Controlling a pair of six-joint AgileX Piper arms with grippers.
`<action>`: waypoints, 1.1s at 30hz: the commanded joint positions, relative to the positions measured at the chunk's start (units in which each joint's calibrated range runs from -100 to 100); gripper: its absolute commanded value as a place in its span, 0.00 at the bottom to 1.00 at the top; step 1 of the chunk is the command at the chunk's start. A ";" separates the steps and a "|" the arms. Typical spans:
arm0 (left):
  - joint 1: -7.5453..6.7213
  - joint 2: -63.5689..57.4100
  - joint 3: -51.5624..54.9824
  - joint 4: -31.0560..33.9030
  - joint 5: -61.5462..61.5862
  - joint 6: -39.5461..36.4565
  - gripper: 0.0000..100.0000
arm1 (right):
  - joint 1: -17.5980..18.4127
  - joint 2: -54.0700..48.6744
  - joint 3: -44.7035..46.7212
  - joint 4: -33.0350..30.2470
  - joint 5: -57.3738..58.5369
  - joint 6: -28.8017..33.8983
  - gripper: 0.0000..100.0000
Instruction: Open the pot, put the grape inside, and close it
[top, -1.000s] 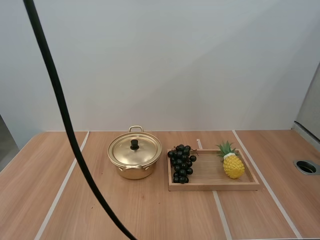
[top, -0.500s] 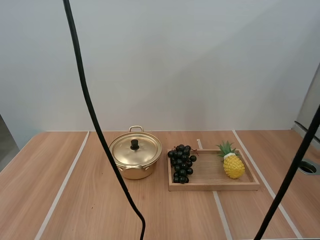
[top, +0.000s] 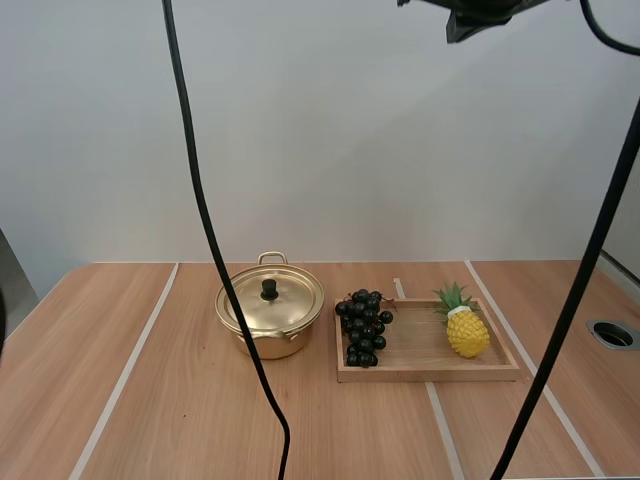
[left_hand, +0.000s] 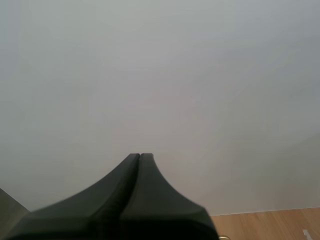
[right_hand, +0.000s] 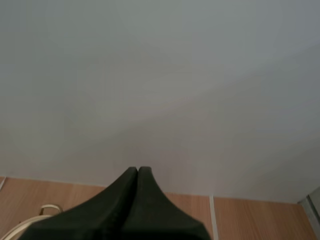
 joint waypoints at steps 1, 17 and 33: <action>0.02 0.38 2.38 0.74 0.00 0.87 0.00 | -0.27 -1.52 5.69 0.18 0.00 0.12 0.00; 0.02 1.11 26.87 -2.41 0.00 3.38 0.00 | -0.27 -2.20 24.37 3.64 0.00 -2.85 0.00; 0.02 1.11 36.09 -2.97 0.00 4.20 0.00 | -0.27 -2.20 35.95 9.76 0.00 -5.14 0.00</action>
